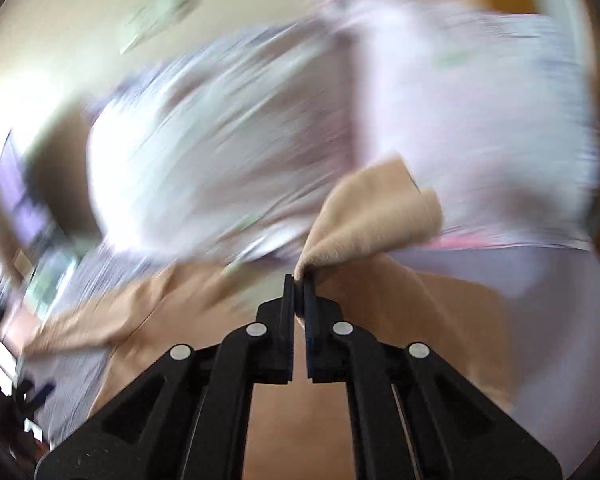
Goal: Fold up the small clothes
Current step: 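Grasp one sleeve with the right gripper and fold it across the shirt body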
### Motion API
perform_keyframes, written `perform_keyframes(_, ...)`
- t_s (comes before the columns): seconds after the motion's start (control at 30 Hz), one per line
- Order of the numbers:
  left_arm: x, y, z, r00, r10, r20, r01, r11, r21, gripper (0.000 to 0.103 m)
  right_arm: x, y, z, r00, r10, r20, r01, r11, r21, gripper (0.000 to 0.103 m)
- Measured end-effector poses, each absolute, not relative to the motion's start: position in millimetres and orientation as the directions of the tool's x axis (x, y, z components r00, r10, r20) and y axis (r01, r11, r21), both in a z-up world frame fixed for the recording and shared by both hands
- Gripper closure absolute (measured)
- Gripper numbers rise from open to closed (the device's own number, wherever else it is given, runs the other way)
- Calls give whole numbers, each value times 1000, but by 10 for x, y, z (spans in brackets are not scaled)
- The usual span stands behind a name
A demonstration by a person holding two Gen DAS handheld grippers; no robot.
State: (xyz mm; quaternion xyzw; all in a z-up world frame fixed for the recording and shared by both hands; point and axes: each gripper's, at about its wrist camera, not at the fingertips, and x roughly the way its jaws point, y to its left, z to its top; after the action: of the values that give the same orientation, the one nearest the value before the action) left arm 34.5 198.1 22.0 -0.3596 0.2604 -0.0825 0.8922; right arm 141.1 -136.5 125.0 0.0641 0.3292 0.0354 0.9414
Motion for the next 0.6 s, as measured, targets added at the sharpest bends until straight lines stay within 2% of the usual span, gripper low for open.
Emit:
perform_keyframes(0.03, 329, 2097, 210, 856, -315, -409, -71, 712, -698, 1, 1549, -1015, 1034, 712, 182, -678, -115, 983, 143, 94)
perform_keyframes(0.1, 271, 2355, 199, 869, -267, -415, -134, 682, -719, 1, 1691, -532, 664, 574, 280, -770, -230, 957, 177, 79)
perform_keyframes(0.13, 242, 2463, 198, 875, -245, -417, -159, 669, -726, 1, 1688, -426, 578, 552, 295, -780, -247, 951, 185, 74)
perform_keyframes(0.2, 172, 2713, 192, 887, -194, -420, -210, 639, -740, 1, 1667, -436, 569, 574, 310, -758, -245, 948, 202, 46)
perform_keyframes(0.23, 158, 2826, 189, 889, -171, -425, -234, 629, -742, 1, 1631, -504, 593, 596, 306, -742, -225, 951, 211, 42)
perform_keyframes(0.5, 255, 3489, 12, 851, -80, -519, -426, 472, -772, 14, 1435, -1188, 670, 646, 293, -705, -97, 947, 306, 32)
perform_keyframes(0.57, 267, 3600, -43, 835, -72, -545, -466, 434, -771, 23, 1362, -1254, 654, 646, 303, -701, -83, 941, 329, 32)
perform_keyframes(0.6, 273, 3643, -54, 829, -68, -555, -481, 421, -769, 24, 1358, -1285, 648, 646, 314, -695, -78, 934, 349, 32)
